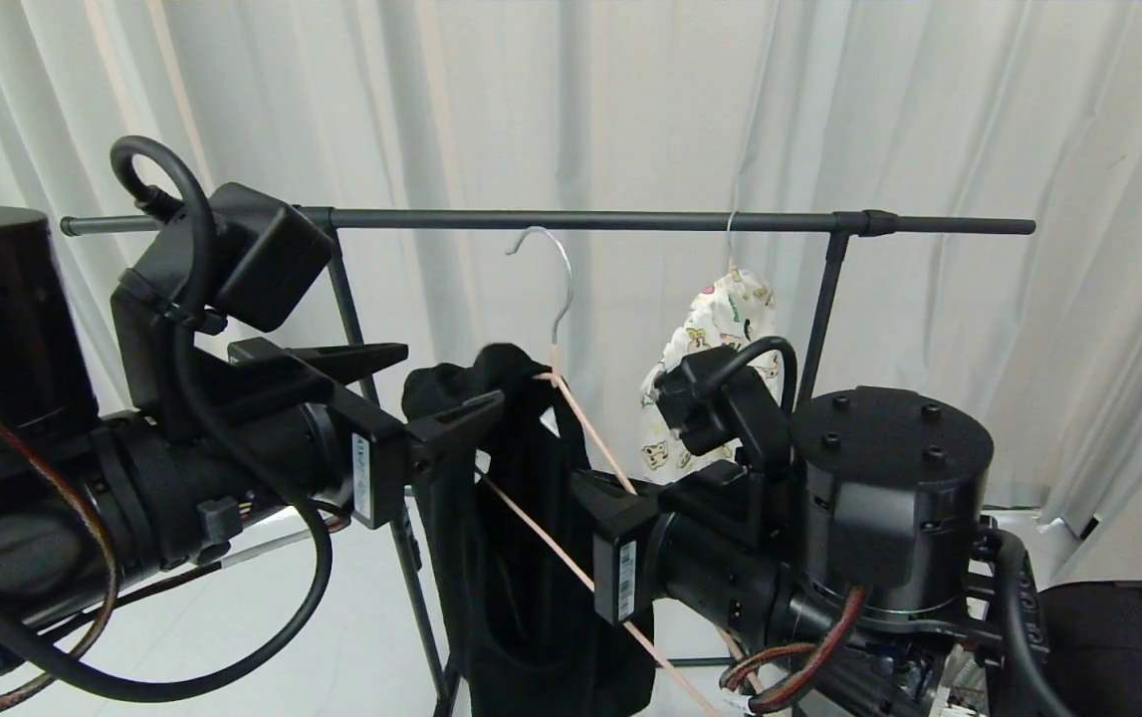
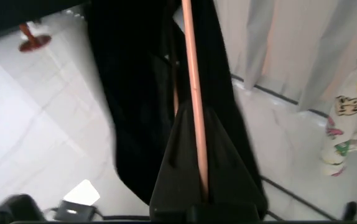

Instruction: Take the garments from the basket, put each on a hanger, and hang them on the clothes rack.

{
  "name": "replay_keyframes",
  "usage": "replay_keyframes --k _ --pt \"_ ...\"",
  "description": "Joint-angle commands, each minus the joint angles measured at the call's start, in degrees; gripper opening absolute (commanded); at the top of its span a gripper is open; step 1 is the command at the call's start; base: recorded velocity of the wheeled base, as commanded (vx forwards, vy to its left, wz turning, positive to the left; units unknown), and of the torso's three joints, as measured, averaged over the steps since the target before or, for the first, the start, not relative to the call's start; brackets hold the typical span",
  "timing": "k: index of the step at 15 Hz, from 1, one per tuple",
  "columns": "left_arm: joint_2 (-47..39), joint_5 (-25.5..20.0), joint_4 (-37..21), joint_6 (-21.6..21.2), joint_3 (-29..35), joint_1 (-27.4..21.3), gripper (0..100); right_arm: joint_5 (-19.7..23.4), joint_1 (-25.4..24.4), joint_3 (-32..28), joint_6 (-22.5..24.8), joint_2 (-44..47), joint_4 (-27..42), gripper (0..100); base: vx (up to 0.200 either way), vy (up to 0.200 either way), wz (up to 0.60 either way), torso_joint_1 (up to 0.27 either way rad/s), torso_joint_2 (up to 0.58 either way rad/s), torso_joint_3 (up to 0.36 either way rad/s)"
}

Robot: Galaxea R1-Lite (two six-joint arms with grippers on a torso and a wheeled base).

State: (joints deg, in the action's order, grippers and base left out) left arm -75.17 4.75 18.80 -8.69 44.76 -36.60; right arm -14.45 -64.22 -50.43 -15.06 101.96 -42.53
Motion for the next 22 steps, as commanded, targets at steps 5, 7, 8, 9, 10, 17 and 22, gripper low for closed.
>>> replay_keyframes --k 5,7,8,9,10,17,22 --pt "2.39 1.40 -0.08 0.08 -4.33 3.90 100 0.03 2.43 4.03 7.58 -0.62 -7.65 0 0.000 0.000 0.00 0.000 0.00 0.000" --pt "3.18 1.22 -0.08 -0.01 -5.56 4.60 100 0.12 3.22 5.70 10.31 -0.62 -11.78 0 0.000 0.000 0.00 0.000 0.00 0.000" --pt "3.45 1.05 -0.08 -0.10 -6.18 4.60 100 0.12 3.84 6.49 11.72 -0.62 -13.98 0 0.000 0.000 0.00 0.000 0.00 0.000" --pt "3.62 0.52 -0.08 -0.10 -6.27 4.60 100 0.12 4.10 6.93 12.59 -0.62 -16.35 0 0.000 0.000 0.00 0.000 0.00 0.000" --pt "3.80 -0.45 -0.08 -0.10 -6.27 4.60 100 0.21 4.45 7.37 13.12 -0.62 -17.41 0 0.000 0.000 0.00 0.000 0.00 0.000" --pt "5.65 -17.59 0.19 -10.56 -7.94 10.49 100 18.23 8.41 19.41 21.91 -2.73 -31.65 0 0.000 0.000 0.00 0.000 0.00 0.000" --pt "8.99 -22.24 0.19 -16.36 -12.77 9.17 100 27.98 8.41 29.51 24.20 -4.23 -38.50 0 0.000 0.000 0.00 0.000 0.00 0.000"
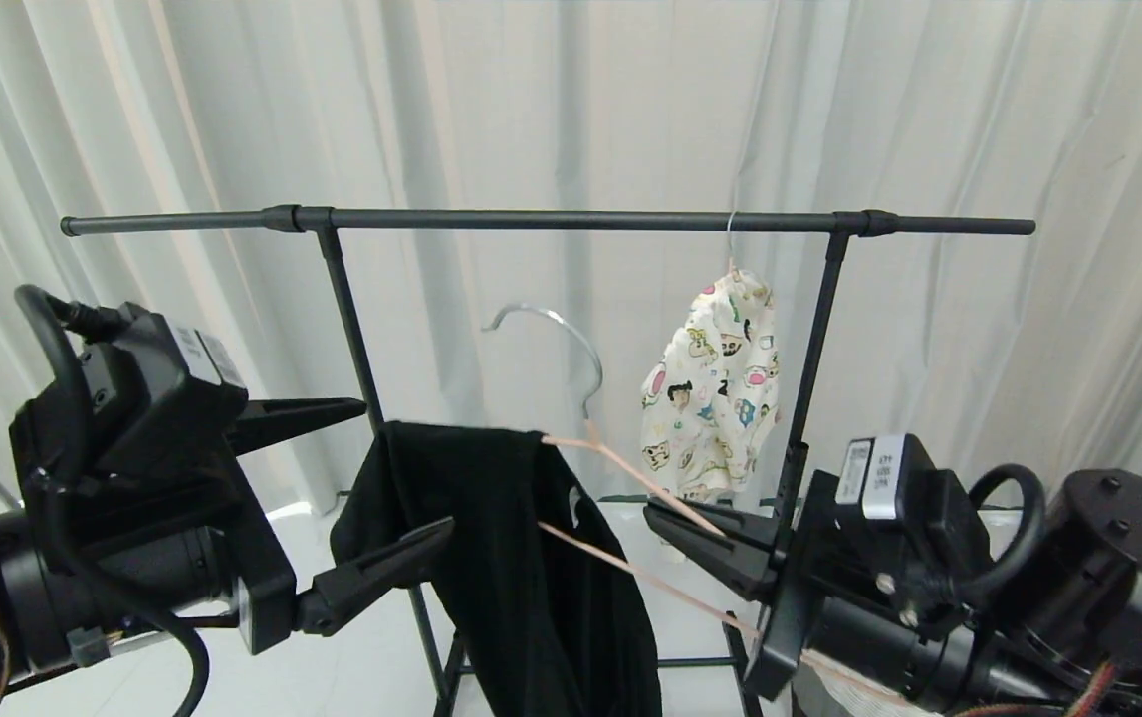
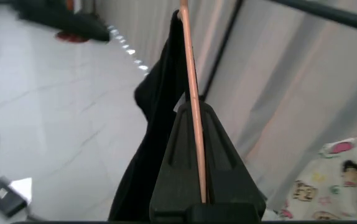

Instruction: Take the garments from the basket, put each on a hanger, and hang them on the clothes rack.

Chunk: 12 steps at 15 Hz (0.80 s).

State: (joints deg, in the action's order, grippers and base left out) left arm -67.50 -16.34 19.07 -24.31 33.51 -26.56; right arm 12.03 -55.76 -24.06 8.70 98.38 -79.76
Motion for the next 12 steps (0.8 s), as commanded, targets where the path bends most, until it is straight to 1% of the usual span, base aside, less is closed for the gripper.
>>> replay_keyframes --k 1,2,4,5,6,7,8,10,12 --pt "1.41 -2.65 -0.08 -2.06 -3.10 -1.83 100 2.38 -0.05 3.50 0.61 -0.64 -1.62 0 0.000 0.000 0.00 0.000 0.00 0.000" --pt "1.05 -3.44 0.01 -3.47 -4.24 -2.88 100 3.70 -0.14 3.94 1.14 -0.73 -1.80 0 0.000 0.000 0.00 0.000 0.00 0.000" --pt "-0.88 -4.32 0.09 -3.82 -4.16 -3.67 100 6.60 -0.14 5.61 2.72 -0.91 -2.85 0 0.000 0.000 0.00 0.000 0.00 0.000" --pt "-0.88 -4.32 0.09 -3.82 -4.16 -3.67 100 6.78 -0.14 5.70 2.81 -1.00 -3.03 0 0.000 0.000 0.00 0.000 0.00 0.000" --pt "-1.41 -4.41 0.09 -3.82 -4.42 -4.20 100 9.94 -0.14 7.54 4.74 -1.70 -3.73 0 0.000 0.000 0.00 0.000 0.00 0.000" --pt "-1.14 -4.58 0.09 -3.90 -5.47 -5.78 100 11.26 -0.14 7.80 5.97 -1.96 -3.73 0 0.000 0.000 0.00 0.000 0.00 0.000" --pt "-1.23 -4.76 0.09 -4.08 -6.18 -7.89 100 12.31 -0.14 7.89 6.76 -1.96 -3.73 0 0.000 0.000 0.00 0.000 0.00 0.000" --pt "-2.37 -4.76 0.09 -4.17 -6.35 -9.38 100 13.98 -0.14 7.80 8.26 -1.87 -3.73 0 0.000 0.000 0.00 0.000 0.00 0.000" --pt "-3.43 -4.76 0.09 -4.26 -7.23 -9.56 100 14.42 -0.40 7.80 8.79 -1.96 -3.65 0 0.000 0.000 0.00 0.000 0.00 0.000"
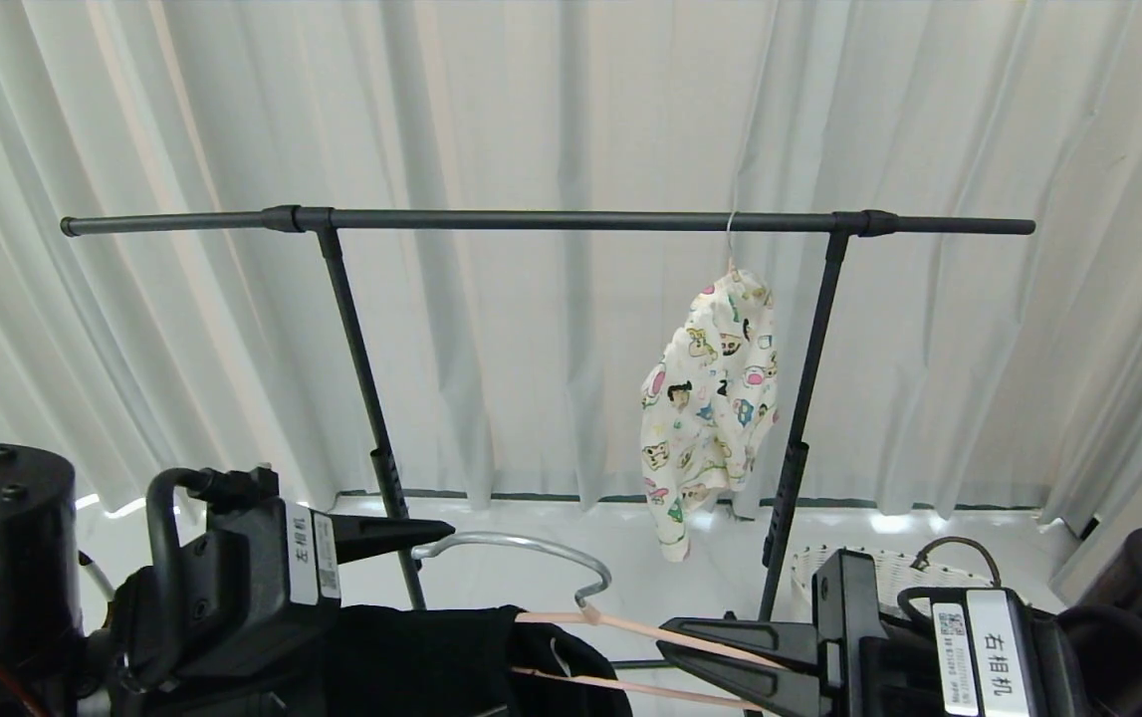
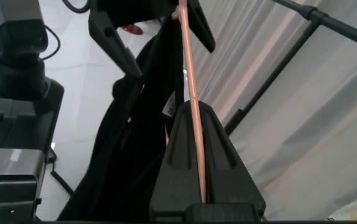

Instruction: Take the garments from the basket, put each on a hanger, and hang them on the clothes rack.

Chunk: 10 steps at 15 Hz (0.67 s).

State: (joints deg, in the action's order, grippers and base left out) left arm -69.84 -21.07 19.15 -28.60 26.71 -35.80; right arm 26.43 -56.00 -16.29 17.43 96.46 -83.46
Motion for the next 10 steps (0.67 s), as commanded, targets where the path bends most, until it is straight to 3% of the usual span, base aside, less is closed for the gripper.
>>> replay_keyframes --k 1,2,3,5,8,9,10 --pt "-1.62 -0.03 0.01 -0.40 -0.69 -0.32 100 0.11 -0.16 0.03 0.06 -0.05 0.05 0 0.000 0.000 0.00 0.000 0.00 0.000" --pt "-1.79 -0.03 0.01 -0.49 -0.69 -0.32 100 0.11 -0.33 0.03 0.15 -0.05 -0.04 0 0.000 0.000 0.00 0.000 0.00 0.000" --pt "-1.88 -0.03 0.01 -0.49 -0.69 -0.32 0 0.03 -0.33 0.03 0.41 -0.05 -0.04 0 0.000 0.000 0.00 0.000 0.00 0.000" --pt "-1.97 -0.29 0.01 -0.49 -0.61 -0.32 0 0.03 -0.25 0.11 0.94 -0.14 -0.04 0 0.000 0.000 0.00 0.000 0.00 0.000" --pt "-1.79 -8.29 0.01 -0.32 -0.52 0.30 0 -0.06 -0.25 0.20 1.02 -0.14 -0.04 0 0.000 0.000 0.00 0.000 0.00 0.000" --pt "-1.88 -8.82 0.01 -0.32 -0.52 0.56 0 -0.24 -0.25 0.64 1.29 -0.14 0.05 0 0.000 0.000 0.00 0.000 0.00 0.000" --pt "-2.05 -8.82 0.01 -0.32 -0.52 1.00 0 -0.33 -0.16 1.52 1.64 -0.31 -0.04 100 0.000 0.000 0.00 0.000 0.00 0.000"
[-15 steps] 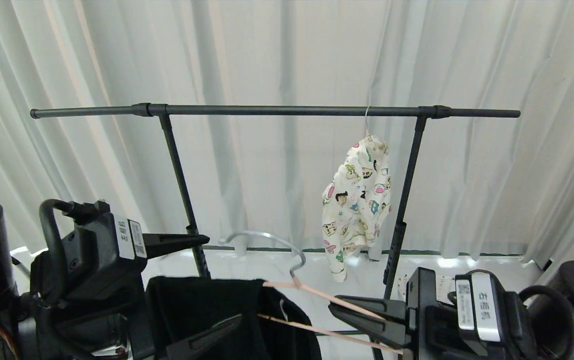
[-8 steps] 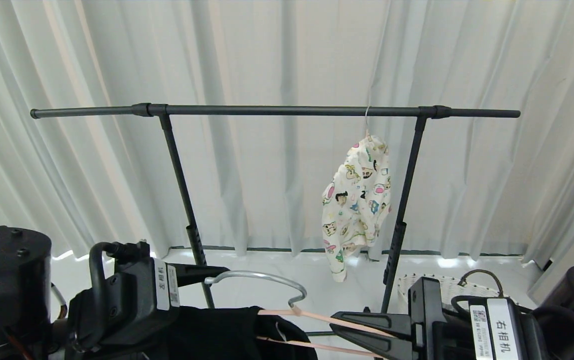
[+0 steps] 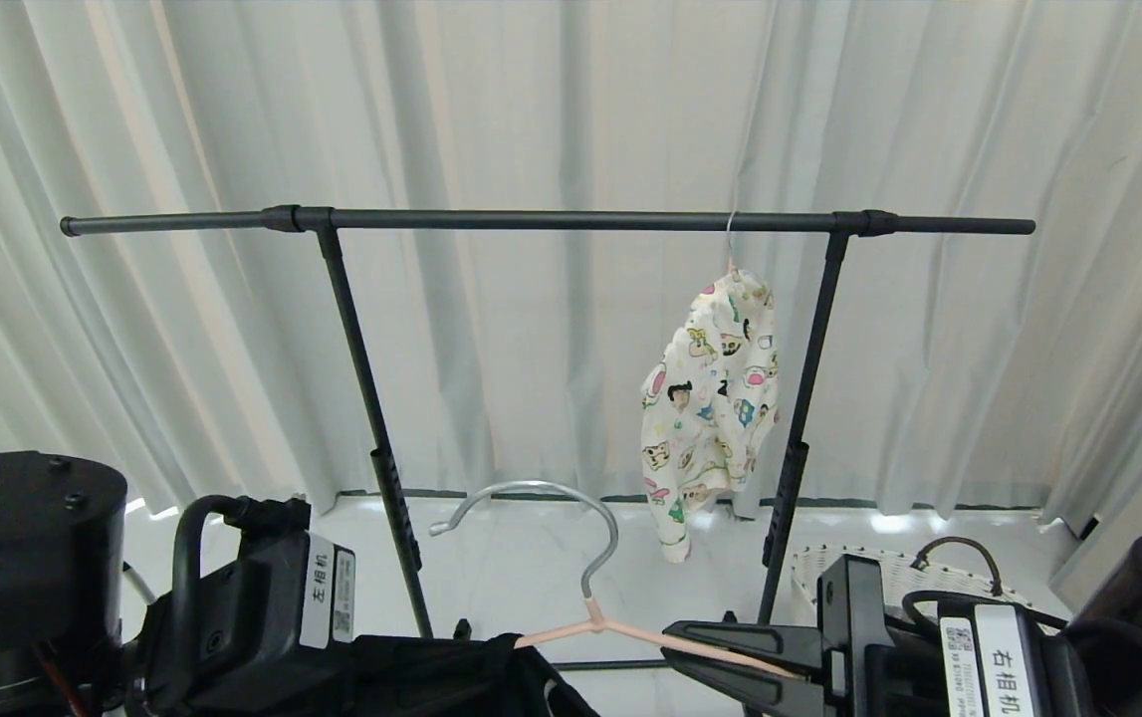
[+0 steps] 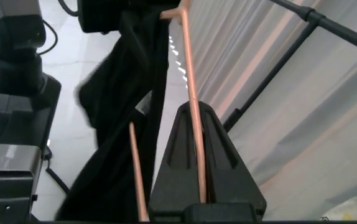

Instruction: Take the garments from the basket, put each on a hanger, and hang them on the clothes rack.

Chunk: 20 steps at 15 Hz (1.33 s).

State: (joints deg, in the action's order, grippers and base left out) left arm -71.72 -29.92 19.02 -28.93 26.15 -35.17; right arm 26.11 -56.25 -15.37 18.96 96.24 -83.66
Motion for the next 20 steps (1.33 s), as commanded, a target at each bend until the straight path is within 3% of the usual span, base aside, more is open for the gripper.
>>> replay_keyframes --k 1,4,6,8,9,11,13,16,17,20 --pt "-0.62 0.12 0.14 0.10 0.04 0.89 0 -0.01 0.09 1.93 0.64 -0.44 0.17 100 0.000 0.000 0.00 0.000 0.00 0.000" --pt "-0.97 0.65 0.14 0.10 -1.01 4.23 0 -1.33 1.76 3.95 1.61 -1.50 0.26 100 0.000 0.000 0.00 0.000 0.00 0.000" --pt "-1.23 3.55 0.14 -0.25 -1.28 6.78 0 -2.91 5.97 4.21 2.40 -2.38 0.26 100 0.000 0.000 0.00 0.000 0.00 0.000" --pt "-1.23 6.36 0.93 -0.34 -1.36 8.63 0 -3.00 6.50 5.26 2.40 -3.43 0.26 100 0.000 0.000 0.00 0.000 0.00 0.000" --pt "-1.67 7.59 2.25 -0.34 -2.51 11.79 0 -3.00 6.50 6.41 2.05 -3.61 0.26 100 0.000 0.000 0.00 0.000 0.00 0.000" --pt "-3.61 7.77 2.52 2.82 -0.05 15.83 0 -3.00 5.80 7.90 -0.50 -2.38 2.37 100 0.000 0.000 0.00 0.000 0.00 0.000" --pt "-3.69 9.17 2.52 8.01 5.05 15.48 0 -5.28 1.76 7.90 -11.05 -0.80 7.81 100 0.000 0.000 0.00 0.000 0.00 0.000" --pt "-3.17 10.23 2.60 7.75 6.90 15.31 0 -21.63 -6.59 1.49 -35.39 6.59 9.13 100 0.000 0.000 0.00 0.000 0.00 0.000" --pt "-2.90 10.23 2.52 6.87 6.90 15.22 0 -26.55 -7.39 -2.73 -39.61 10.19 9.13 100 0.000 0.000 0.00 0.000 0.00 0.000" --pt "-2.90 10.23 2.60 4.32 5.84 13.90 0 -29.28 -6.86 -9.32 -40.75 17.66 9.13 100 0.000 0.000 0.00 0.000 0.00 0.000"
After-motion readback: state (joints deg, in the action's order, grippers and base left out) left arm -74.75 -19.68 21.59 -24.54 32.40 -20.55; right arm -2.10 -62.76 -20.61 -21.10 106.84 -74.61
